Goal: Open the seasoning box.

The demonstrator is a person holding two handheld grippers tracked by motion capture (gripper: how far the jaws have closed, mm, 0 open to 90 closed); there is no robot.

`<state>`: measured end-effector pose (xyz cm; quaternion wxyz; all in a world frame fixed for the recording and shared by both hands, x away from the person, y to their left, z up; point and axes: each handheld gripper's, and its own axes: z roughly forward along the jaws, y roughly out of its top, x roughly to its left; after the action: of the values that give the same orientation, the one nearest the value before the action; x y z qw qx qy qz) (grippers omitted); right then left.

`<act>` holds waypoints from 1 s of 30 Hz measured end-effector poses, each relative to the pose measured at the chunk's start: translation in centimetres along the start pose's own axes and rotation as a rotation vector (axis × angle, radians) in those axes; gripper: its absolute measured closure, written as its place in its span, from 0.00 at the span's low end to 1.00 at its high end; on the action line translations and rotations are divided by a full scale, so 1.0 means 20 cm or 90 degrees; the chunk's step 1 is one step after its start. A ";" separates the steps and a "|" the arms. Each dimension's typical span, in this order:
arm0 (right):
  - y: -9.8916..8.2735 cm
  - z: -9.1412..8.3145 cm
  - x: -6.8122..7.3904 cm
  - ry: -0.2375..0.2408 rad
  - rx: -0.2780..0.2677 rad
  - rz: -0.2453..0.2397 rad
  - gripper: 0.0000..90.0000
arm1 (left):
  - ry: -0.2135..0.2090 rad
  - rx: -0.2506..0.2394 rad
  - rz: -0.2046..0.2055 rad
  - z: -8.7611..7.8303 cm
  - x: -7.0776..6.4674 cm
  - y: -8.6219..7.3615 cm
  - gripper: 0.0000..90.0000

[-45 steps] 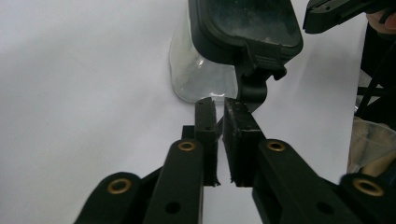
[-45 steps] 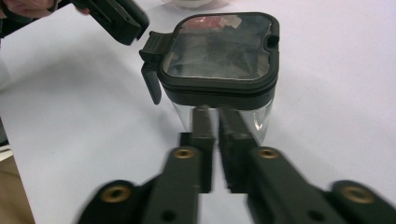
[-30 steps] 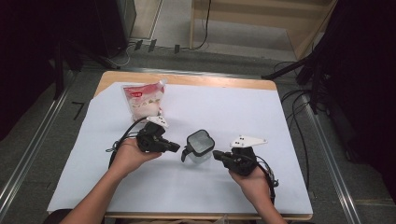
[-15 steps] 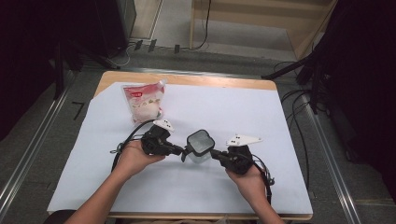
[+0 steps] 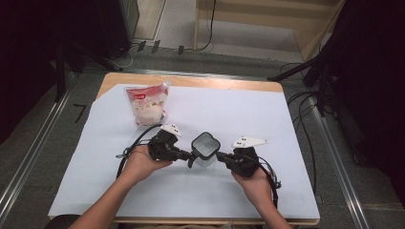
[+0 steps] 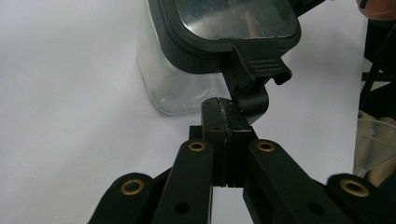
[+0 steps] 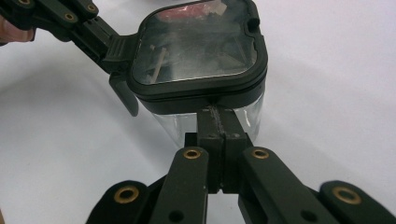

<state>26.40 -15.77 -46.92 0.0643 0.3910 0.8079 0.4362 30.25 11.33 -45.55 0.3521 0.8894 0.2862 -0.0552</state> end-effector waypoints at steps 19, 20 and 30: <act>0.02 0.01 -0.04 -0.014 -0.002 0.017 1.00 | 0.006 -0.002 0.010 0.05 -0.06 0.02 1.00; 0.02 0.01 -0.04 -0.015 -0.004 0.012 1.00 | 0.004 -0.003 0.010 0.06 -0.06 0.02 1.00; 0.03 0.00 -0.06 -0.018 0.000 0.030 1.00 | 0.003 -0.014 0.010 0.10 -0.10 0.03 1.00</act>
<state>27.52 -16.37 -46.82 0.0658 0.4165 0.7972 0.4322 29.04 8.74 -45.99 0.3615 0.8880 0.2805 -0.0472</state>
